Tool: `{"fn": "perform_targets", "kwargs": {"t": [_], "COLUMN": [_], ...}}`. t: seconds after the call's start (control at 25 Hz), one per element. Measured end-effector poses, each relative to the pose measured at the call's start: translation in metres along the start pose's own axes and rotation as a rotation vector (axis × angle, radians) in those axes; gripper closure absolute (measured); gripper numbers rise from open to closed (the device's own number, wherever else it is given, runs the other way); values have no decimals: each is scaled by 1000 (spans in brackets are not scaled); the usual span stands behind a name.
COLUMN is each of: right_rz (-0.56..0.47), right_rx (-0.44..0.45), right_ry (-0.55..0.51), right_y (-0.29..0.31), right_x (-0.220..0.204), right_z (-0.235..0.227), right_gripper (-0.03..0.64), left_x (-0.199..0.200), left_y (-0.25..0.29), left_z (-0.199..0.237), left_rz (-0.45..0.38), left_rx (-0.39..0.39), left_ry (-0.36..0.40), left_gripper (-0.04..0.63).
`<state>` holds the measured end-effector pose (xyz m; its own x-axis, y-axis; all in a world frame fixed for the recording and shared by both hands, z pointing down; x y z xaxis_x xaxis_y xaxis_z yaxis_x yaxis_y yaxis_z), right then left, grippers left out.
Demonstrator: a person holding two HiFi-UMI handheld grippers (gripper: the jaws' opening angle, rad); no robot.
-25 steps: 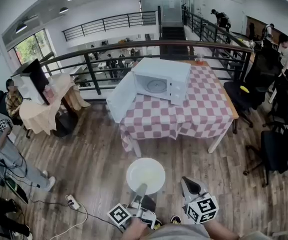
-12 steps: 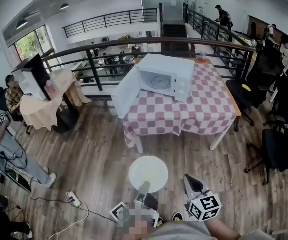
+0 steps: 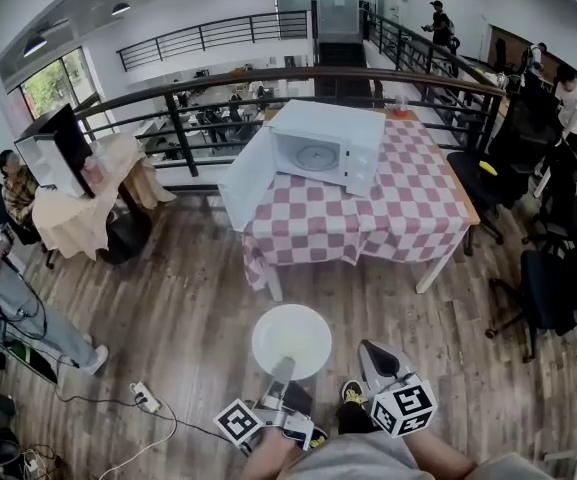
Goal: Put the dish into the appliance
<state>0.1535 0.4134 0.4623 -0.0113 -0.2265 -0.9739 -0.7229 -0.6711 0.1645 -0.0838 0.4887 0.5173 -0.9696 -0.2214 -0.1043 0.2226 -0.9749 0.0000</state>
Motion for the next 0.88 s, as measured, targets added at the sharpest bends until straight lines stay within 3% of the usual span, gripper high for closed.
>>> {"fn": "perform_targets", "kwargs": {"t": [0.32, 0.88], "right_rz": [-5, 13], "right_rx": [3, 12], "right_ry": [9, 1], "right_y": [42, 172], "right_x": [-3, 26], "right_z": [-30, -136], "right_gripper": [618, 618], "left_x": [17, 73], "left_y": [44, 201], "left_z": [13, 19], "left_rz": [1, 5], "left_rx": [8, -24], "left_ry": [-3, 4], "left_gripper": [569, 569]}}
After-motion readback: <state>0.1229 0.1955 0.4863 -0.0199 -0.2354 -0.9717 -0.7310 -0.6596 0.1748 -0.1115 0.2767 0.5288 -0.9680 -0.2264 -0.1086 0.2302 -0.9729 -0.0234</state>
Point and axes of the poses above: the fingertips, and each gripper's own axes: y forward along the fingers, z to its left, x out of its top, the point moved 10 cm from there along -y, backward along the fingers, and after that the axes turned 5 degrees about x, right-handed, at the moved point
